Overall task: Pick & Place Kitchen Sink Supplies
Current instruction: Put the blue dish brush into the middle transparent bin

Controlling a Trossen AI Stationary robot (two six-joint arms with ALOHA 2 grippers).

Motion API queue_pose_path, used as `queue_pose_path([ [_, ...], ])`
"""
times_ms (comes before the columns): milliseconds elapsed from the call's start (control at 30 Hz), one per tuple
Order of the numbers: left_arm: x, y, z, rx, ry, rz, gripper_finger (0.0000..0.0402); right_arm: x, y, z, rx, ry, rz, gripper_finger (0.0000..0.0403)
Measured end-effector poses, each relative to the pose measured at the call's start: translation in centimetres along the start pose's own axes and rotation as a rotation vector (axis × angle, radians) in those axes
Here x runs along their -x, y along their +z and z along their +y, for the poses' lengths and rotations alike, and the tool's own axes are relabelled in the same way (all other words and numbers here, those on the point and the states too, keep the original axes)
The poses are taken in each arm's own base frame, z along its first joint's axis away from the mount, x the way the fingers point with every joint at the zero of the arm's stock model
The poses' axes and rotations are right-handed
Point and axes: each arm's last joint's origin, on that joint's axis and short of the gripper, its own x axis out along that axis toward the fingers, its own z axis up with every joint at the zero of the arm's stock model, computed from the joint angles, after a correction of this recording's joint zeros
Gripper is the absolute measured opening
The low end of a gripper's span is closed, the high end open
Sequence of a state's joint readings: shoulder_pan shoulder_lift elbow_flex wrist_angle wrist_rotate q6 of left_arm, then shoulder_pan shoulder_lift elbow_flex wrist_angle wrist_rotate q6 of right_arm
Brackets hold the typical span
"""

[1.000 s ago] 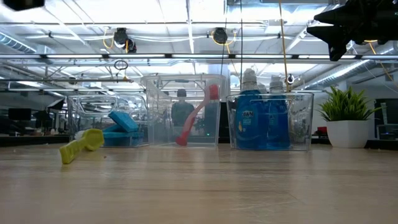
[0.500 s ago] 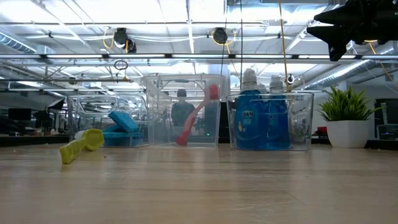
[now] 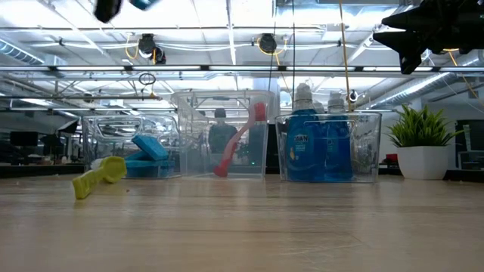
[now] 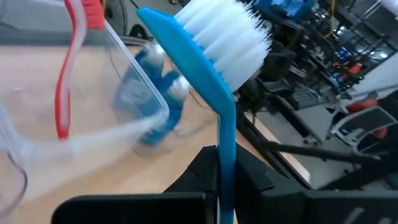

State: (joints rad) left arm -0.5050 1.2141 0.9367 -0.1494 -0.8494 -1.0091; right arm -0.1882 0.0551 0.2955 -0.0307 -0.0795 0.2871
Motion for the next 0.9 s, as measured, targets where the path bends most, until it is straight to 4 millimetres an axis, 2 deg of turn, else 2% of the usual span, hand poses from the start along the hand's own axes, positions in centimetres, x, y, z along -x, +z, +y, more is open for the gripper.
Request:
queue_pose_path([
  [233, -3.6, 4.6, 1.5, -0.078, 0.055, -0.064, 0.0019, 0.0, 0.0, 0.0, 0.0, 0.0, 0.0, 0.0141],
  [367, -4.7, 8.2, 1.7, -0.162, 0.065, -0.086, 0.0019, 0.0, 0.0, 0.0, 0.0, 0.0, 0.0, 0.0141],
  [600, -5.8, 13.6, 2.8, -0.286, 0.196, -0.171, 0.0019, 0.0, 0.0, 0.0, 0.003, 0.0, 0.0, 0.0141],
  [767, -7.7, 15.6, 4.5, -0.31, 0.214, -0.201, 0.0019, 0.0, 0.0, 0.0, 0.003, 0.0, 0.001, 0.0141],
  [900, -10.1, 16.2, 5.9, -0.316, 0.216, -0.203, 0.0019, 0.0, 0.0, 0.0, 0.003, -0.001, 0.004, 0.0141],
])
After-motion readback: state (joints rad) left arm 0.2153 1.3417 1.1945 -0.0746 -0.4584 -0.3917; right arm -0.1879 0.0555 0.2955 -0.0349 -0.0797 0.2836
